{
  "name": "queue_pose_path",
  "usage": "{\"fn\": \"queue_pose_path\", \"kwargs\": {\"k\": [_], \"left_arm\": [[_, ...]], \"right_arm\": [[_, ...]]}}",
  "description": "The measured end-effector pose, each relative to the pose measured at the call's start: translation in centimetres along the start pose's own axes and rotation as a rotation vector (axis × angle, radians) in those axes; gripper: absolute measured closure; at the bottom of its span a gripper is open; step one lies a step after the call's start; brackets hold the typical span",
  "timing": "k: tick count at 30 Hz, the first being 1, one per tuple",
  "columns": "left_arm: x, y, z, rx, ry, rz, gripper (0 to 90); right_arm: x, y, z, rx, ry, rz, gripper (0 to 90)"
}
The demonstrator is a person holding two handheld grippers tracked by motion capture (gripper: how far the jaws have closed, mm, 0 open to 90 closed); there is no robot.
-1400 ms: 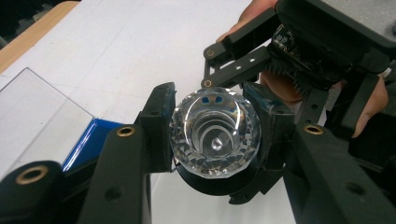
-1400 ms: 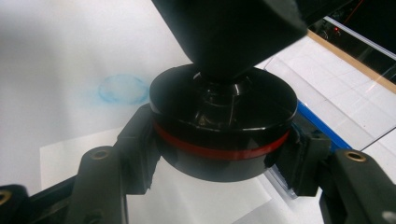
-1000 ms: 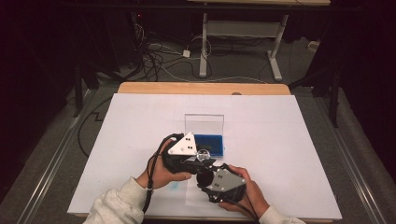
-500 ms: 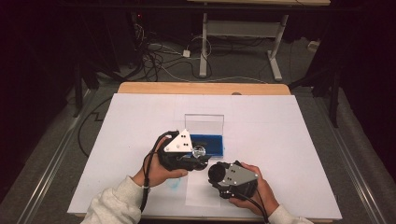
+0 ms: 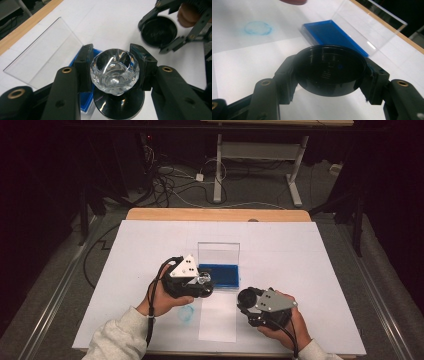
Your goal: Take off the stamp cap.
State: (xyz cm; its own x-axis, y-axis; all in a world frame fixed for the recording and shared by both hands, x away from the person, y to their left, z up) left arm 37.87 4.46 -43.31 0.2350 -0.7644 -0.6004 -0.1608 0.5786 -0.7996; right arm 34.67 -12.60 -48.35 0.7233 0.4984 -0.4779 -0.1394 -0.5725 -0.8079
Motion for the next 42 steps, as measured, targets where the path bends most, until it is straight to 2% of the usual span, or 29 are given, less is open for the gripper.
{"fn": "queue_pose_path", "kwargs": {"k": [7,20,32,42], "left_arm": [[-0.1,0.5,0.8,-0.018,-0.022,0.003,54.7],[-0.6,1.1,1.8,-0.024,-0.056,0.008,54.6],[-0.9,1.2,2.1,-0.026,-0.070,0.005,54.6],[-0.8,1.3,2.3,-0.025,-0.076,0.013,54.6]], "right_arm": [[-1.2,0.7,-1.7,0.037,0.047,-0.005,38.8],[-2.7,2.6,-4.6,0.109,0.106,0.005,38.7],[-3.7,3.2,-6.1,0.151,0.147,-0.010,38.8],[-3.7,3.5,-6.3,0.151,0.149,0.004,38.7]]}}
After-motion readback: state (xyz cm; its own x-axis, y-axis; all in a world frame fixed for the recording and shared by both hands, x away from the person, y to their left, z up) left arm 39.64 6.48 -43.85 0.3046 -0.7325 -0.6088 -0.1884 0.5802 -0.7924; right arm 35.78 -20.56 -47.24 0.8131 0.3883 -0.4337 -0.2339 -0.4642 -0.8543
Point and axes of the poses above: each handheld gripper's, and its own axes: x roughly forward along the jaws, y roughly out of its underside, z roughly to its left, the point moved 9 cm from there along x, roughly forward along the jaws, and after that the axes turned 8 degrees about y, right-handed, at the moved point
